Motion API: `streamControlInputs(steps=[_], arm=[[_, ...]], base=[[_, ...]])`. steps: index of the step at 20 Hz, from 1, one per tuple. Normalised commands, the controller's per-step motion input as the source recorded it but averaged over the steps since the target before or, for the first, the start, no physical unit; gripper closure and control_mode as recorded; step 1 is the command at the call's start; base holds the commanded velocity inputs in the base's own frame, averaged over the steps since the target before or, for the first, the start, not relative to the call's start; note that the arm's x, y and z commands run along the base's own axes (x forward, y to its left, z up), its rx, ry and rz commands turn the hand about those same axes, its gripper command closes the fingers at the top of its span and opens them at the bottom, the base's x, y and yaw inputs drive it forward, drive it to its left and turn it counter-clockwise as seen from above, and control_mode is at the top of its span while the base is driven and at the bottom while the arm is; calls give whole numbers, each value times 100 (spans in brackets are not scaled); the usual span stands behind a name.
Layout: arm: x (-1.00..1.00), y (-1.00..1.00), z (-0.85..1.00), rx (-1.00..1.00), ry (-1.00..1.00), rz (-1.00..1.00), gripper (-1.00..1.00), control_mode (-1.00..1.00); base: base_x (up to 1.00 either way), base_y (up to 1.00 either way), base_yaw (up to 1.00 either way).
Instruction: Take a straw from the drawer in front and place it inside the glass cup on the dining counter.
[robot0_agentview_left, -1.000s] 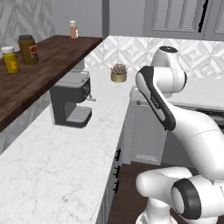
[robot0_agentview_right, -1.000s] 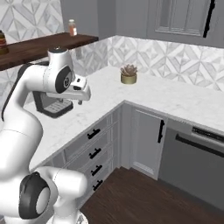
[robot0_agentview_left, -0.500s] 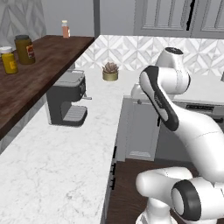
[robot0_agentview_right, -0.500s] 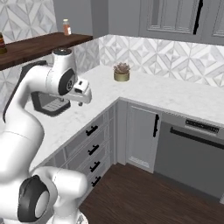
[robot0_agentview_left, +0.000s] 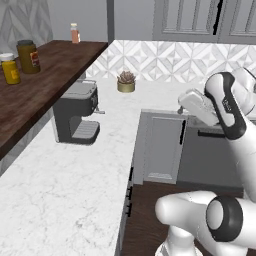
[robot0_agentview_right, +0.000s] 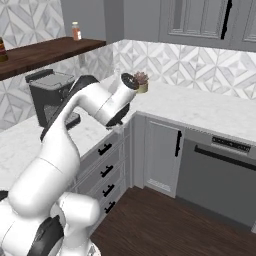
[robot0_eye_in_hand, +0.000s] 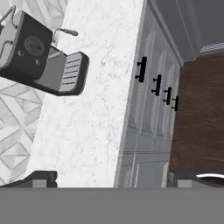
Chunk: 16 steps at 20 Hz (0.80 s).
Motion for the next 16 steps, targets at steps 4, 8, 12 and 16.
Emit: streamControlInputs(steps=[4, 8, 12, 16], arm=[[22, -55, -50, 50, -1, -4, -100, -100], [38, -54, -63, 46, -1, -2, -100, -100], [45, -41, -80, 44, -1, 0, -100, -100], [49, -2, -74, 31, -6, 0, -100, -100]], base=[[0, 0, 0], [0, 0, 0], [0, 0, 0], [0, 0, 0]])
